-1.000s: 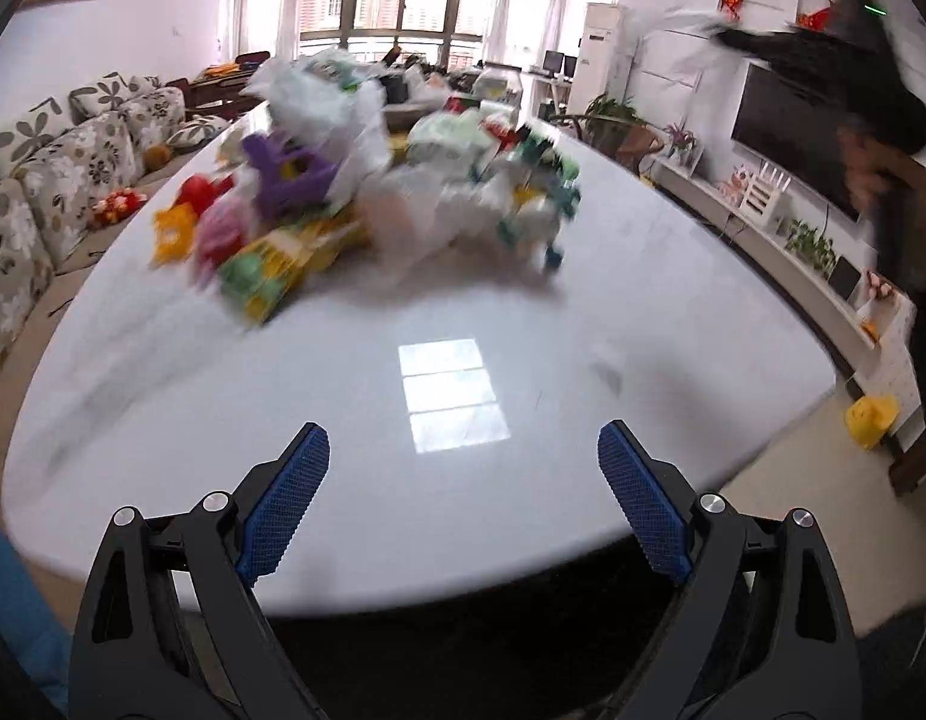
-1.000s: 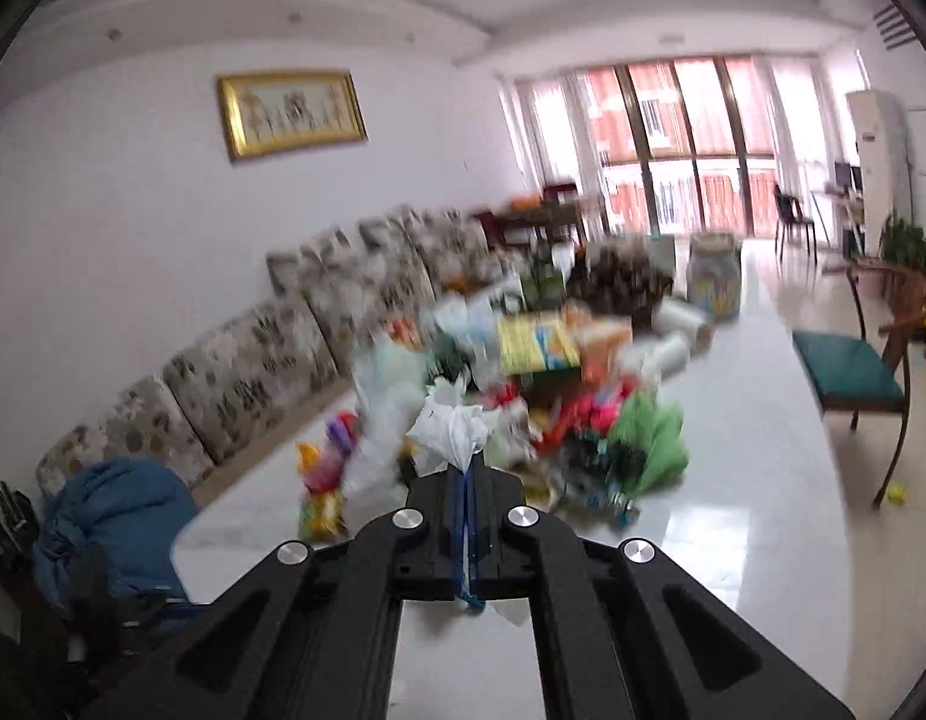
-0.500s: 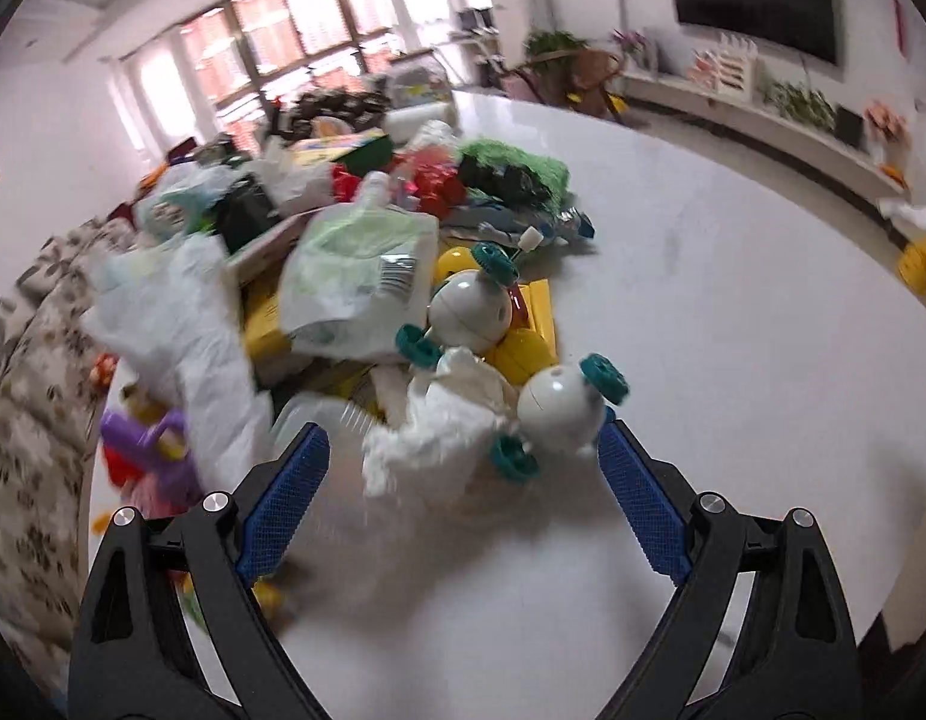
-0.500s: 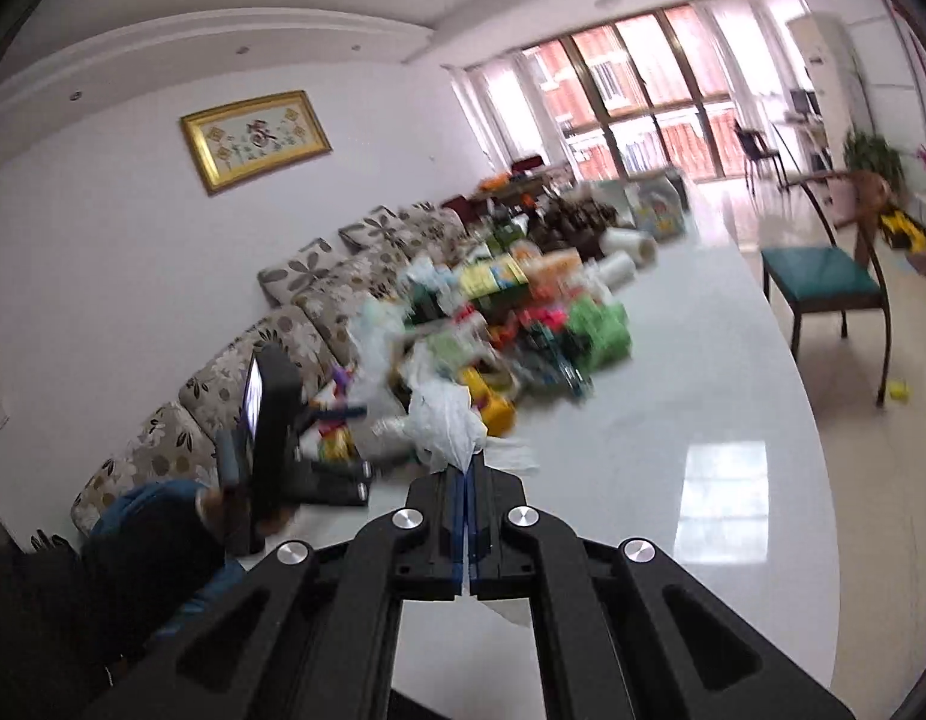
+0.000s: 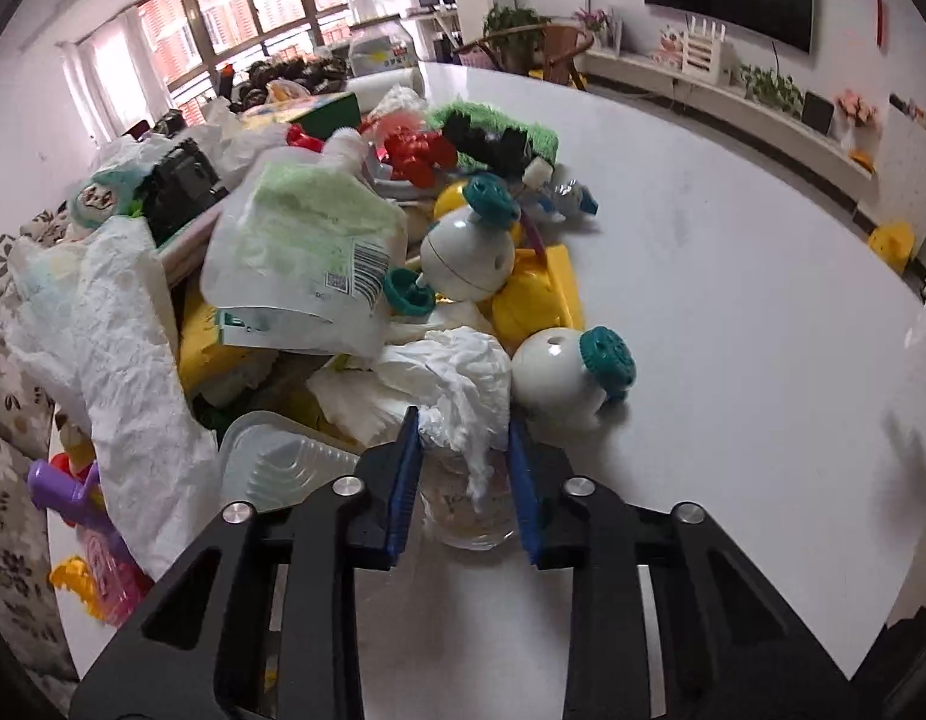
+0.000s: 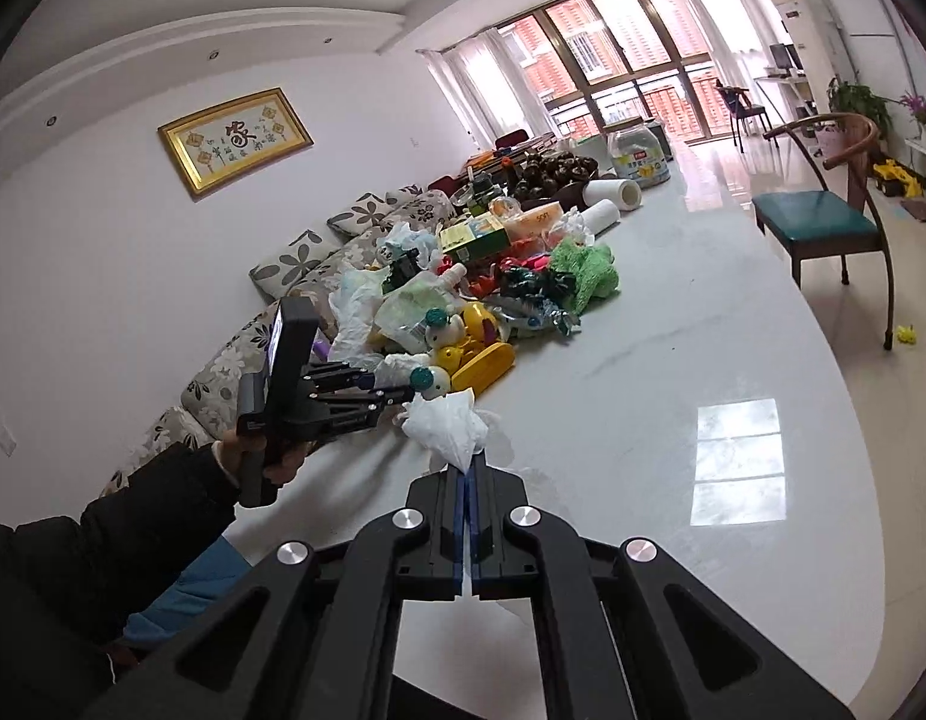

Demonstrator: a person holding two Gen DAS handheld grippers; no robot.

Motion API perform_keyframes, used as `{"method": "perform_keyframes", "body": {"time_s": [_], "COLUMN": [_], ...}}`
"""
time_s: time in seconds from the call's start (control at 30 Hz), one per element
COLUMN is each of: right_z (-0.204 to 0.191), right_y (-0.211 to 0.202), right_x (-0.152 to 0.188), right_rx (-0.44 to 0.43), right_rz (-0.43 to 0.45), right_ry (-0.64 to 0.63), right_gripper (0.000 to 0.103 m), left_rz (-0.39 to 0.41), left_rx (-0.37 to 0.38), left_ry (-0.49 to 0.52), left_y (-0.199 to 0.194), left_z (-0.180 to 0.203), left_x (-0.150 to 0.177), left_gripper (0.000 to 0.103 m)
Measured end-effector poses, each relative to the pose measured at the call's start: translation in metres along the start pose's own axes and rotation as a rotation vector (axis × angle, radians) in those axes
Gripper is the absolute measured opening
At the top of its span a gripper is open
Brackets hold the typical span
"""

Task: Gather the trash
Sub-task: 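Lower both tissues into the bin and open both tools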

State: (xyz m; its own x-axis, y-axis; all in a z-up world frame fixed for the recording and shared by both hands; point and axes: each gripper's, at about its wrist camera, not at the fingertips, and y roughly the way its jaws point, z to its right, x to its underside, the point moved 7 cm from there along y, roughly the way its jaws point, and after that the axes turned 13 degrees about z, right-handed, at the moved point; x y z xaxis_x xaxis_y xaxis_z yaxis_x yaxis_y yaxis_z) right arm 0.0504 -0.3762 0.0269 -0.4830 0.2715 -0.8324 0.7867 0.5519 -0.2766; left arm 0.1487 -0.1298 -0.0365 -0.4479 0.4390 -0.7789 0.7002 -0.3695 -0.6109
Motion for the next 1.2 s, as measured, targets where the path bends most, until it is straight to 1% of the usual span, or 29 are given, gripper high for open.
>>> {"method": "perform_keyframes", "body": {"time_s": [0.03, 0.1, 0.17, 0.27, 0.33, 0.47, 0.6, 0.67, 0.7, 0.73, 0.77, 0.87, 0.93, 1.0, 1.03, 1.17, 1.2], "right_z": [-0.002, -0.005, -0.010, -0.024, -0.037, -0.075, -0.117, -0.137, -0.145, -0.151, -0.157, -0.165, -0.164, -0.160, -0.157, -0.138, -0.134], "right_y": [0.000, -0.001, 0.002, 0.008, 0.011, 0.008, -0.008, -0.017, -0.018, -0.021, -0.022, -0.022, -0.016, -0.008, -0.004, 0.025, 0.032], "right_x": [0.001, 0.004, 0.008, 0.017, 0.022, 0.033, 0.036, 0.042, 0.046, 0.051, 0.059, 0.101, 0.141, 0.178, 0.196, 0.276, 0.290], "right_rx": [0.000, -0.005, -0.011, -0.031, -0.056, -0.122, -0.210, -0.249, -0.264, -0.277, -0.288, -0.300, -0.295, -0.292, -0.293, -0.278, -0.280], "right_rz": [-0.001, -0.008, -0.023, -0.055, -0.073, -0.099, -0.107, -0.121, -0.135, -0.152, -0.175, -0.280, -0.378, -0.463, -0.505, -0.692, -0.732], "right_ry": [-0.001, -0.003, -0.005, -0.018, -0.031, -0.097, -0.130, -0.146, -0.150, -0.154, -0.158, -0.179, -0.188, -0.198, -0.202, -0.186, -0.172], "right_gripper": [0.001, 0.001, 0.003, 0.003, 0.003, 0.003, 0.003, 0.003, 0.003, 0.003, 0.003, 0.003, 0.003, 0.003, 0.003, 0.003, 0.003], "left_rz": [0.013, 0.079, 0.134, 0.178, 0.217, 0.298, 0.340, 0.341, 0.326, 0.316, 0.290, 0.199, 0.144, 0.047, 0.013, -0.152, -0.190], "left_rx": [0.004, 0.008, 0.013, -0.009, -0.004, -0.009, 0.000, 0.004, 0.001, 0.002, 0.007, 0.013, 0.032, 0.058, 0.060, 0.110, 0.110], "left_ry": [-0.007, -0.038, -0.078, -0.143, -0.164, -0.125, -0.144, -0.143, -0.144, -0.144, -0.148, -0.146, -0.150, -0.159, -0.162, -0.222, -0.237], "left_y": [-0.006, -0.032, -0.056, -0.089, -0.118, -0.189, -0.248, -0.270, -0.279, -0.280, -0.284, -0.280, -0.275, -0.255, -0.247, -0.190, -0.176], "left_z": [0.003, 0.005, 0.004, 0.000, 0.004, 0.026, 0.044, 0.052, 0.058, 0.060, 0.066, 0.084, 0.096, 0.109, 0.112, 0.119, 0.118], "left_x": [-0.003, -0.007, -0.010, -0.006, 0.000, 0.020, 0.043, 0.060, 0.072, 0.078, 0.092, 0.132, 0.159, 0.194, 0.208, 0.273, 0.287], "left_gripper": [0.006, 0.006, 0.006, 0.006, 0.006, 0.006, 0.006, 0.007, 0.007, 0.007, 0.007, 0.007, 0.007, 0.007, 0.007, 0.007, 0.007]}}
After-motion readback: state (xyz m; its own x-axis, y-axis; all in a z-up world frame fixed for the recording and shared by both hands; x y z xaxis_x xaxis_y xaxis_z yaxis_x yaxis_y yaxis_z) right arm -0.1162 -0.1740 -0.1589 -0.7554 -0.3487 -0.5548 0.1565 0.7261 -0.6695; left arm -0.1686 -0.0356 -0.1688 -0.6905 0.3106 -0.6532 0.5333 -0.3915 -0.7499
